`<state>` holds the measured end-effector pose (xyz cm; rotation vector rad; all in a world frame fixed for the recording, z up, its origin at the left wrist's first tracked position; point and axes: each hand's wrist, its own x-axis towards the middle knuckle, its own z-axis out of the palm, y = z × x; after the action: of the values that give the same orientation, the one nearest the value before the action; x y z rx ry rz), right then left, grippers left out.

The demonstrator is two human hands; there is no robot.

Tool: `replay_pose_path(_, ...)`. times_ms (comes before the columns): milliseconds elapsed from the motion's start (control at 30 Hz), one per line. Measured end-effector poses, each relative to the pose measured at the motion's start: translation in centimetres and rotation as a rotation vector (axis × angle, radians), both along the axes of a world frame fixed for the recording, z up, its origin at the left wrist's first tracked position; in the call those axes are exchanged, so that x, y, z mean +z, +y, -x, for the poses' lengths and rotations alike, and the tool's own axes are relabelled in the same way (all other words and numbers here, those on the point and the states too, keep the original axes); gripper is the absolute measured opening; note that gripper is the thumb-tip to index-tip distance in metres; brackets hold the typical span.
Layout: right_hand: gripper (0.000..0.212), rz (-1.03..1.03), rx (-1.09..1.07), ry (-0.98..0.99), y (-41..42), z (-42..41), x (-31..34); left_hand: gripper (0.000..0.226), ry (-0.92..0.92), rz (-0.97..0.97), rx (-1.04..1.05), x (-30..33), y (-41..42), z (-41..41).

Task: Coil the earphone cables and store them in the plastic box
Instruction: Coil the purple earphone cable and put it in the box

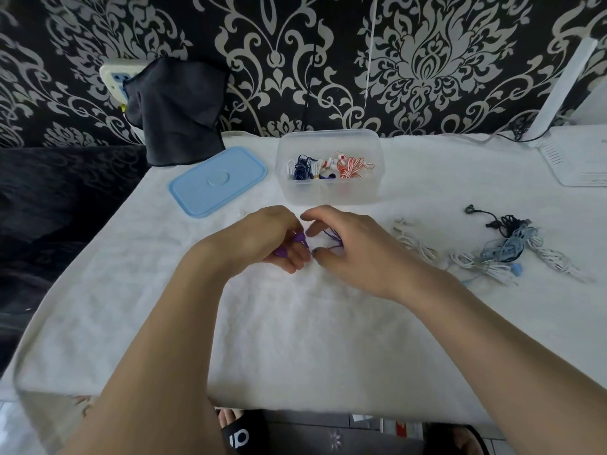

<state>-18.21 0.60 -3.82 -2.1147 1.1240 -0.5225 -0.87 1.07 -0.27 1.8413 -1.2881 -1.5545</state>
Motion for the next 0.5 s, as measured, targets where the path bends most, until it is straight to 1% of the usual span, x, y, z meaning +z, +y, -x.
replay_pose_path(100,0.034,0.03,-0.007,-0.011,0.1,0.03,-0.17,0.029,0.019,-0.002,0.004,0.36,0.1,0.0)
replay_pose_path(200,0.02,-0.01,-0.056,-0.113,0.11,-0.33,-0.35,0.023,0.078,-0.002,0.029,0.43,0.19,-0.06)
replay_pose_path(267,0.015,-0.031,-0.081,-0.145,-0.05,-0.56,-0.56,0.021,0.105,-0.002,0.045,0.36,0.15,-0.08)
replay_pose_path(400,0.013,-0.053,-0.07,-0.161,-0.17,-0.73,-0.69,0.022,0.126,-0.004,0.048,0.4,0.06,-0.21)
replay_pose_path(500,0.018,-0.131,-0.084,-0.175,-0.38,-0.39,-0.54,0.025,0.12,-0.029,0.046,0.51,0.08,-0.12)
